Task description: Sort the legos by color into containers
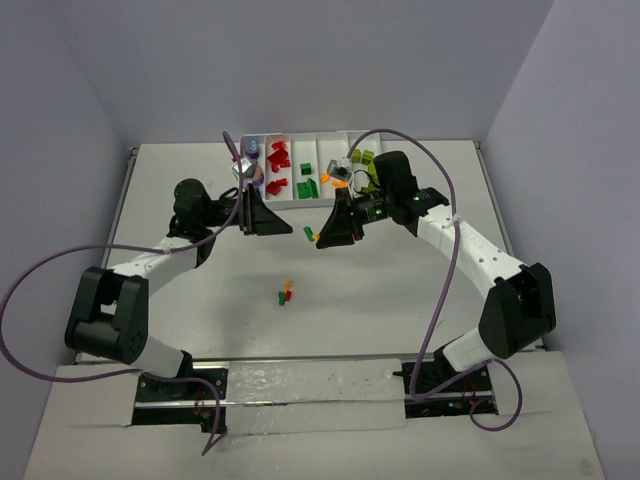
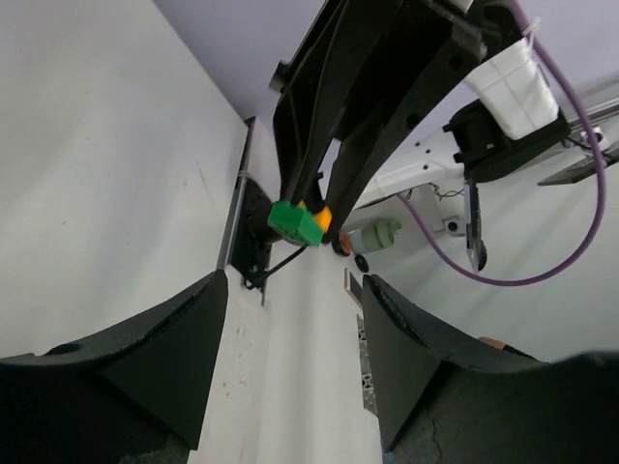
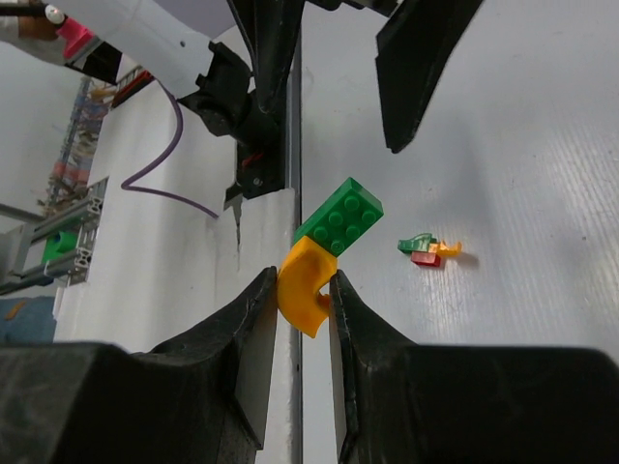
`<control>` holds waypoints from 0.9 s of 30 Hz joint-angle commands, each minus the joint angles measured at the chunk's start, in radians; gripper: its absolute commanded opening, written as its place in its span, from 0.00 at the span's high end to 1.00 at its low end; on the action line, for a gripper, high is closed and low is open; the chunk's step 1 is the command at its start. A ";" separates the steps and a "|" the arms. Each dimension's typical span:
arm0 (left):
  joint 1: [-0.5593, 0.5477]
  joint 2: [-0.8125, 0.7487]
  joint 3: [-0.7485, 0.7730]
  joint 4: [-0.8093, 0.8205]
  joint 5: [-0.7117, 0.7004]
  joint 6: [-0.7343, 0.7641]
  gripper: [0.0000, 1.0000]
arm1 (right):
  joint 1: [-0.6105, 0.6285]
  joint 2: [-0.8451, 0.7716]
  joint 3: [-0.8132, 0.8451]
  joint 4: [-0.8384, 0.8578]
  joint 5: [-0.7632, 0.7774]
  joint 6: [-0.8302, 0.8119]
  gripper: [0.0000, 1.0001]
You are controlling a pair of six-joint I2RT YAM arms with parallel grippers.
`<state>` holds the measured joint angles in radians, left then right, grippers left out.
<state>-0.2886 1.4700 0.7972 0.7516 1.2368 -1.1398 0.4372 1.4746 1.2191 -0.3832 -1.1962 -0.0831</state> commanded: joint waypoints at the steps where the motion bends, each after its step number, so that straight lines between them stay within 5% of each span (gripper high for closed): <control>1: -0.024 0.061 0.000 0.453 0.014 -0.324 0.33 | 0.029 -0.010 0.041 -0.016 0.006 -0.057 1.00; 7: -0.059 0.096 0.013 0.447 0.013 -0.312 0.31 | 0.040 -0.007 0.059 -0.017 0.004 -0.042 1.00; 15: -0.098 0.059 0.042 0.222 0.011 -0.125 0.35 | 0.046 0.001 0.069 -0.016 0.001 -0.034 1.00; 27: -0.103 0.083 0.029 0.444 0.003 -0.288 0.49 | 0.052 0.007 0.065 0.000 0.007 -0.016 1.00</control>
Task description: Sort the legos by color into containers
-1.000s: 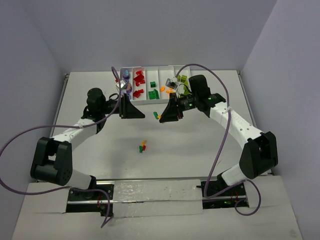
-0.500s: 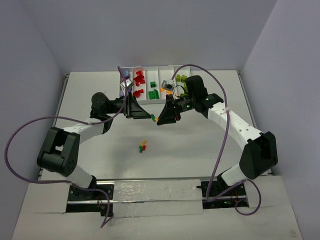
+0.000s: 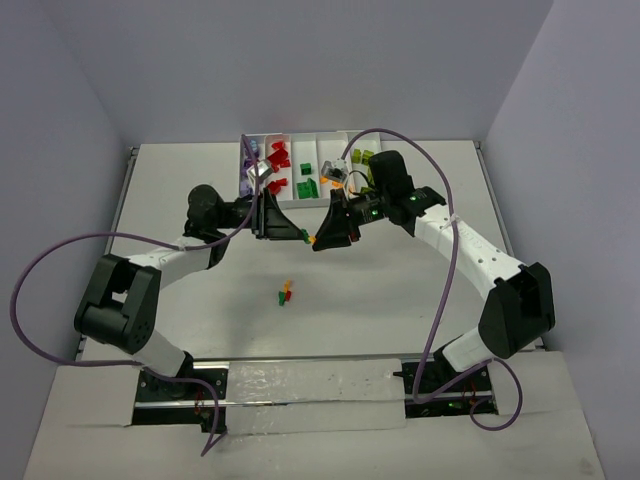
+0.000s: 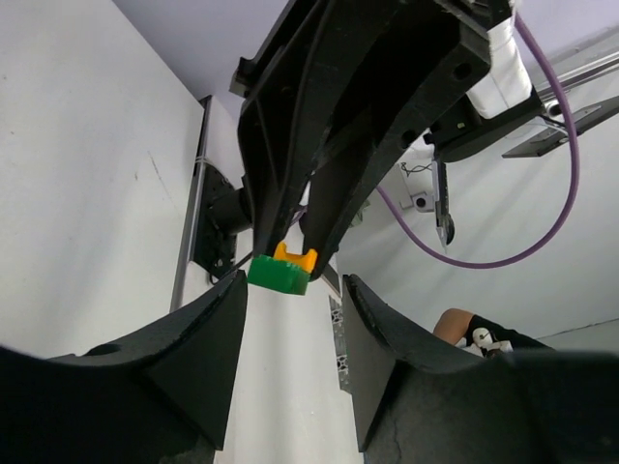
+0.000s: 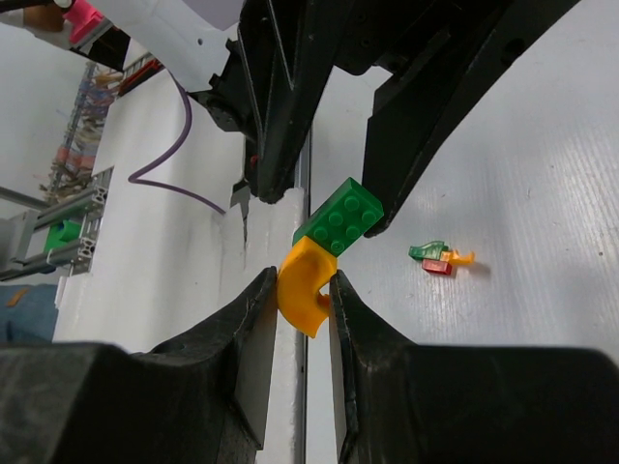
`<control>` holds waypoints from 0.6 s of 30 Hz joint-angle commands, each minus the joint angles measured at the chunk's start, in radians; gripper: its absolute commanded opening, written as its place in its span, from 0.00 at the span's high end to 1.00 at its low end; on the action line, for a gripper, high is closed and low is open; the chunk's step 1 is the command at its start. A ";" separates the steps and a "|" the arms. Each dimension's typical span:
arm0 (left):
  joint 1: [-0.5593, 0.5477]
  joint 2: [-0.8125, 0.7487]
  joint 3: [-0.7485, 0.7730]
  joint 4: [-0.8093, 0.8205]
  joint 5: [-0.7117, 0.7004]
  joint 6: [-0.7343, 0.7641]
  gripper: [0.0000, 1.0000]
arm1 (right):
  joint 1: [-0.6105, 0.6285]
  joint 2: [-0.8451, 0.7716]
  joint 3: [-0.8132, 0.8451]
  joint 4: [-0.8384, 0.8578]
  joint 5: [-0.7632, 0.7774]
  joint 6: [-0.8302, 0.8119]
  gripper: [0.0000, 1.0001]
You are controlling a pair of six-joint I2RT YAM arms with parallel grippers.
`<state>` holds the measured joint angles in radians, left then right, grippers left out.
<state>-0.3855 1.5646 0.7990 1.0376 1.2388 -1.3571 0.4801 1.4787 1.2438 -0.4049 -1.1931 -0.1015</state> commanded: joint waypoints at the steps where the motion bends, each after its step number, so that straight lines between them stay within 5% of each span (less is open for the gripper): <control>1: -0.007 -0.006 0.027 0.177 0.001 -0.085 0.50 | 0.009 0.004 0.040 0.026 0.005 0.005 1.00; 15: -0.013 0.002 0.035 0.132 0.006 -0.060 0.73 | 0.009 0.002 0.035 0.049 0.000 0.032 1.00; 18: -0.013 -0.004 0.036 0.099 0.009 -0.037 0.90 | 0.009 0.002 0.033 0.052 0.005 0.036 1.00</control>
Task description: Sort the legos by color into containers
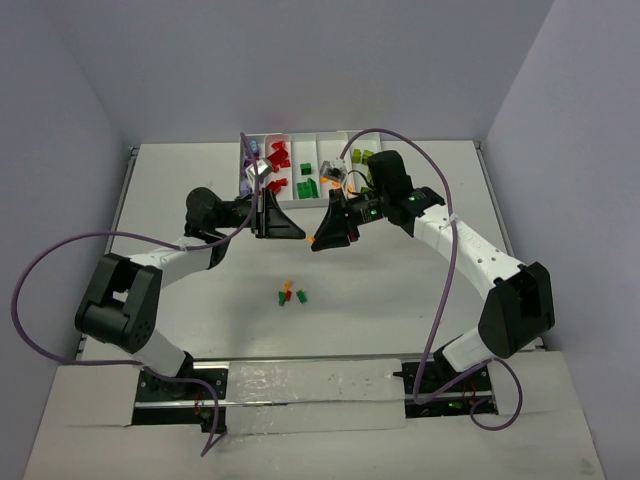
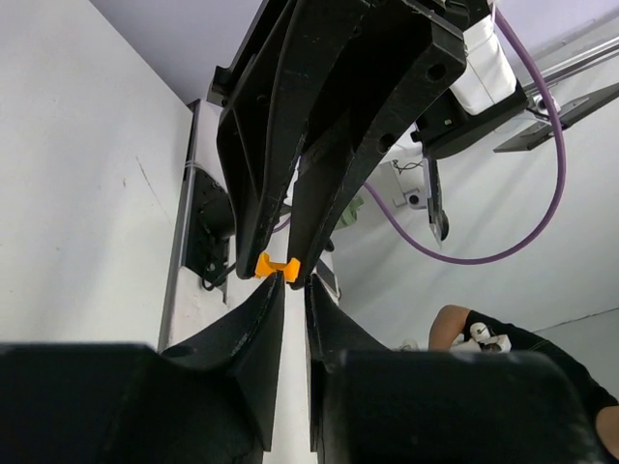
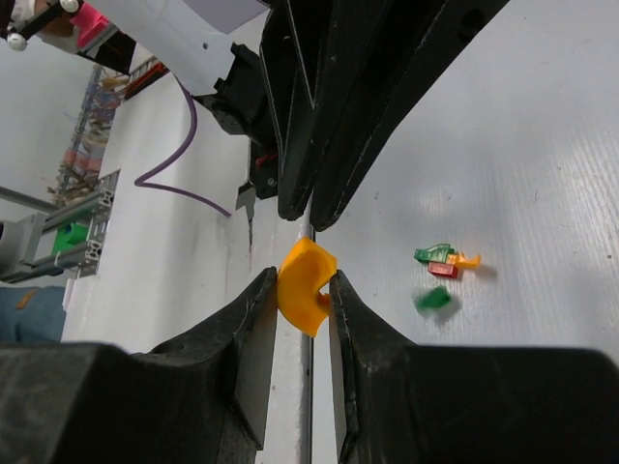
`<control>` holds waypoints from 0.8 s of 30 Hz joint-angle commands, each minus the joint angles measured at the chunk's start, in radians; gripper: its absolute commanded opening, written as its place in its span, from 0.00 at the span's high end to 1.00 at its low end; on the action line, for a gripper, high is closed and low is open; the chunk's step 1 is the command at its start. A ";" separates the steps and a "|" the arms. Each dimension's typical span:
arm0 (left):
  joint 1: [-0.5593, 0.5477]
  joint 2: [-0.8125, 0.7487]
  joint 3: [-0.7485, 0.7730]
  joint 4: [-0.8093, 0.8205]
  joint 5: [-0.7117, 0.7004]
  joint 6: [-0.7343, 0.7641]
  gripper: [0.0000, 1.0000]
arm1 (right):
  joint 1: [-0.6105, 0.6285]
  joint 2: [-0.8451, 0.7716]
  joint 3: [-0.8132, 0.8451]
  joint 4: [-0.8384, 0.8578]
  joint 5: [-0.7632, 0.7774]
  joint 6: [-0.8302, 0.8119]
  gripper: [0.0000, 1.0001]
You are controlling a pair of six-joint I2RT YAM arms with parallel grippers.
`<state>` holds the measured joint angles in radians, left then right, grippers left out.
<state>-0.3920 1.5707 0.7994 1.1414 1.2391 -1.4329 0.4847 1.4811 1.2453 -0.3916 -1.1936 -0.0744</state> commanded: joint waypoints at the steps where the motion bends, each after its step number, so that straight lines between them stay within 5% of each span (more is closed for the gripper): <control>1: -0.007 -0.013 0.035 -0.018 0.011 0.048 0.98 | 0.005 -0.001 0.031 0.040 0.008 0.010 1.00; 3: 0.001 -0.023 0.034 -0.090 0.010 0.099 1.00 | -0.003 -0.003 0.028 0.039 0.017 0.010 1.00; 5: 0.034 -0.059 0.042 -0.249 0.013 0.311 1.00 | -0.032 -0.009 0.015 0.039 0.034 0.012 1.00; 6: 0.047 -0.090 0.078 -0.544 0.008 0.446 1.00 | -0.048 -0.015 0.003 0.038 0.038 0.015 1.00; 7: 0.065 -0.105 0.164 -1.001 -0.065 0.804 1.00 | -0.078 -0.022 -0.014 0.036 0.044 0.016 1.00; 8: 0.062 -0.106 0.227 -1.285 -0.154 1.090 1.00 | -0.103 -0.028 -0.026 0.028 0.055 0.009 1.00; 10: 0.038 -0.098 0.296 -1.595 -0.307 1.482 1.00 | -0.141 -0.039 -0.045 0.016 0.080 -0.002 1.00; 12: 0.014 -0.092 0.301 -1.738 -0.423 1.732 0.96 | -0.183 -0.042 -0.057 -0.025 0.109 -0.032 1.00; 19: -0.062 -0.147 0.169 -1.952 -0.650 2.100 0.59 | -0.244 -0.044 -0.083 -0.095 0.159 -0.079 1.00; 24: -0.076 -0.229 0.045 -2.028 -0.724 2.359 0.48 | -0.261 -0.026 -0.088 -0.129 0.174 -0.105 1.00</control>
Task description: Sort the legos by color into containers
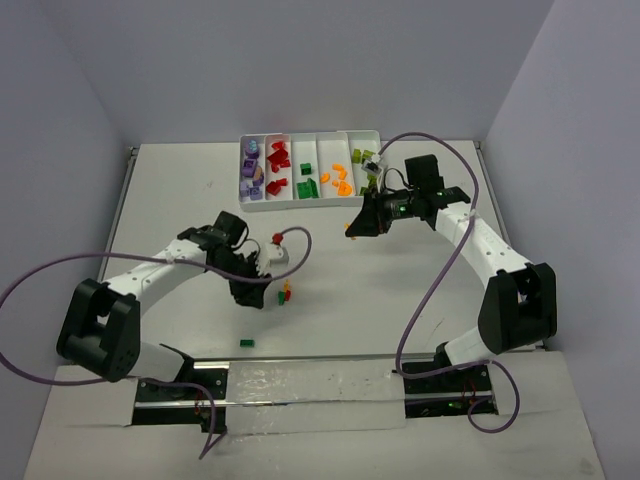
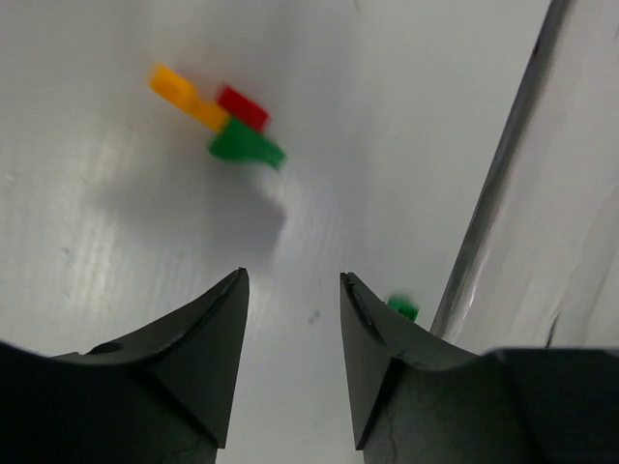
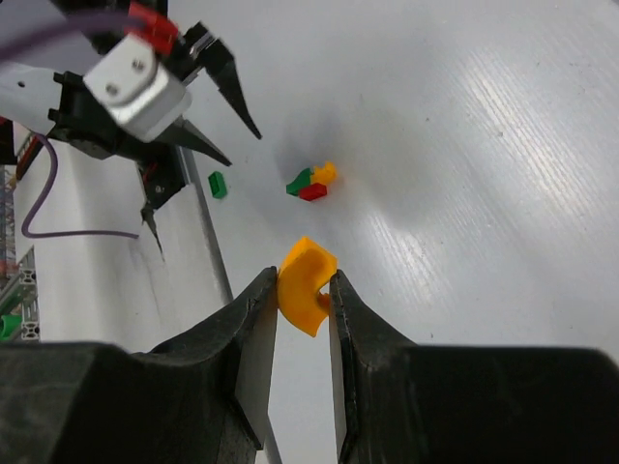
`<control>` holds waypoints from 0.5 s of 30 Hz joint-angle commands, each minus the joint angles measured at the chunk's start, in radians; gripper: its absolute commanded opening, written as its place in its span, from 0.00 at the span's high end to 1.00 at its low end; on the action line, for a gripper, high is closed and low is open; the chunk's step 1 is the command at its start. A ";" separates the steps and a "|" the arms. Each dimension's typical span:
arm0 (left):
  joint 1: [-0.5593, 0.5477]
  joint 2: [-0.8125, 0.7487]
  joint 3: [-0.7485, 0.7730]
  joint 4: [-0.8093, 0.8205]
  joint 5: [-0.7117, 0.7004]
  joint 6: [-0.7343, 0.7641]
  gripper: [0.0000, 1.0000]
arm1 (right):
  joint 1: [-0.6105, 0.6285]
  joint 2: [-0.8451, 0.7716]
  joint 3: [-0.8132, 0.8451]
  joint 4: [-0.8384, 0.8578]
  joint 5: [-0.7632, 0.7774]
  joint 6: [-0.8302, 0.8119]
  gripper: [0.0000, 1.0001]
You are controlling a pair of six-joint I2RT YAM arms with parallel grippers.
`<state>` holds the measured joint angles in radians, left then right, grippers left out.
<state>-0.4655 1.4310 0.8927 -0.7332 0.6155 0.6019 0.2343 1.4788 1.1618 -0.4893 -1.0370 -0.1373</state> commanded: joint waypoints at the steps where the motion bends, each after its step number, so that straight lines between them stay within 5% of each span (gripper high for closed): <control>1: -0.005 -0.115 -0.072 -0.165 -0.111 0.387 0.46 | -0.011 -0.020 -0.006 -0.037 0.022 -0.045 1.00; 10: -0.101 -0.186 -0.183 -0.184 -0.142 0.403 0.24 | -0.012 -0.001 -0.008 -0.053 0.048 -0.044 1.00; 15: -0.204 -0.221 -0.244 -0.066 -0.213 0.257 0.24 | -0.012 0.013 -0.004 -0.057 0.050 -0.035 1.00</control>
<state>-0.6051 1.2465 0.6733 -0.8891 0.4551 0.9381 0.2302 1.4815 1.1564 -0.5386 -0.9914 -0.1660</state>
